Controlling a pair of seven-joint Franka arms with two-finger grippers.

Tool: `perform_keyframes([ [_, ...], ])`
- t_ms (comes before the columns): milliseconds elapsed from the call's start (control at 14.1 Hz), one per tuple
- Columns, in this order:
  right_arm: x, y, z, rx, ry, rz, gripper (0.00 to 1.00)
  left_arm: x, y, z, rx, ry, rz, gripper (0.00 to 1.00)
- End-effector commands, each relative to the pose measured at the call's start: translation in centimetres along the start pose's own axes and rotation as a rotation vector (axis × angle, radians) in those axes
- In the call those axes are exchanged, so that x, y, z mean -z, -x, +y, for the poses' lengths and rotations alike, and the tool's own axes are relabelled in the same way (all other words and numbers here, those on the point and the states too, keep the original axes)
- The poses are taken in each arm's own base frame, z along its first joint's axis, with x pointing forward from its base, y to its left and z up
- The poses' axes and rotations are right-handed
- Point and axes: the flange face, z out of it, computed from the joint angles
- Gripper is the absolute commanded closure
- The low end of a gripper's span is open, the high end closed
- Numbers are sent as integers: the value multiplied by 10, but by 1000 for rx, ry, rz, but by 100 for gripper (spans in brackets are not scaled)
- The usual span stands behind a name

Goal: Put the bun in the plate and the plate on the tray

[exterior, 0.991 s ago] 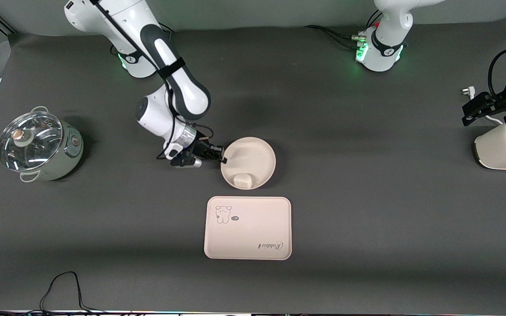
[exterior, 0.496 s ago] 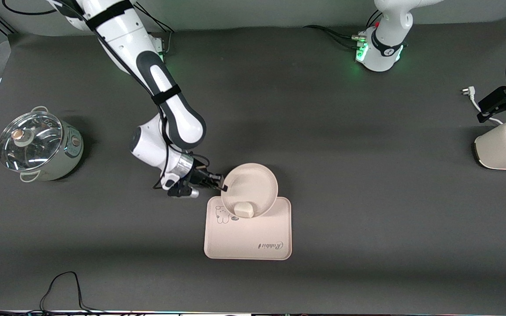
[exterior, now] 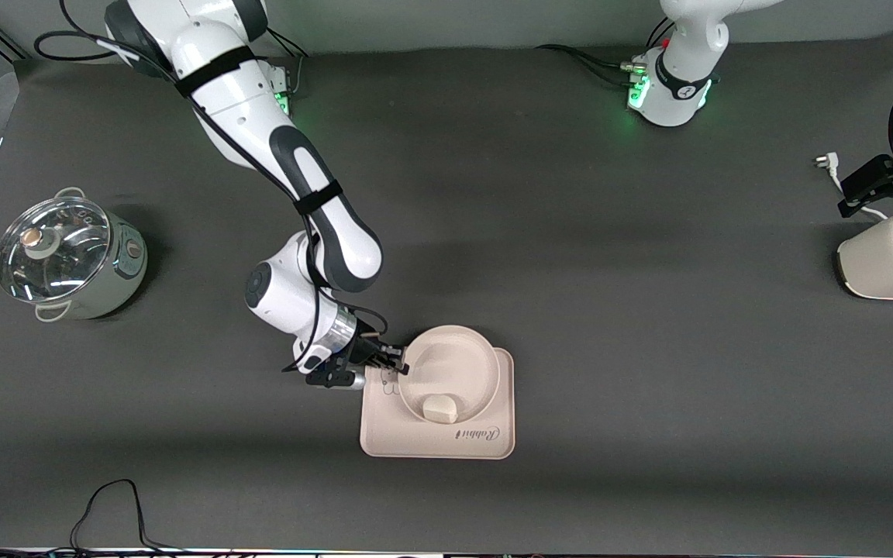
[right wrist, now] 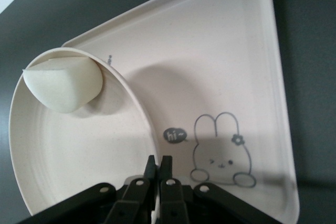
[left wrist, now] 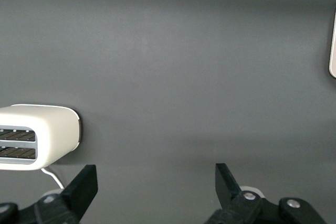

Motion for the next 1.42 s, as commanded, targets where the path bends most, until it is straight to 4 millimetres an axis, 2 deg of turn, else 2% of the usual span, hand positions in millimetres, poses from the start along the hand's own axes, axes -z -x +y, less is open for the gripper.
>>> perform_keyframes([
  [0,-19,-14,10,-5,15,-2,100,2,7,3,-10,2,-31,0],
  [212,-26,-19,28,-2,39,-7,100,6,9,11,-6,4,-46,0],
  [354,-23,-27,35,14,52,-25,100,3,8,10,-1,6,-49,0],
  [425,-24,-25,35,12,49,-46,86,3,9,9,16,9,-51,0],
  [496,-24,-26,33,12,47,-45,41,3,9,9,40,8,-54,0],
  [566,-24,-25,34,10,48,-46,32,2,11,9,42,8,-68,0],
  [637,-23,-26,33,9,47,-45,9,0,14,6,48,7,-88,0],
  [708,-21,-26,32,10,45,-45,0,-1,14,5,37,7,-96,0],
  [920,-6,-37,33,21,51,-65,0,-2,12,0,-24,11,-94,0],
  [1204,47,-54,19,65,64,-120,0,-2,7,-2,-18,5,-71,0],
  [1345,80,-61,11,120,109,-147,0,-2,7,-3,-17,2,-65,0],
])
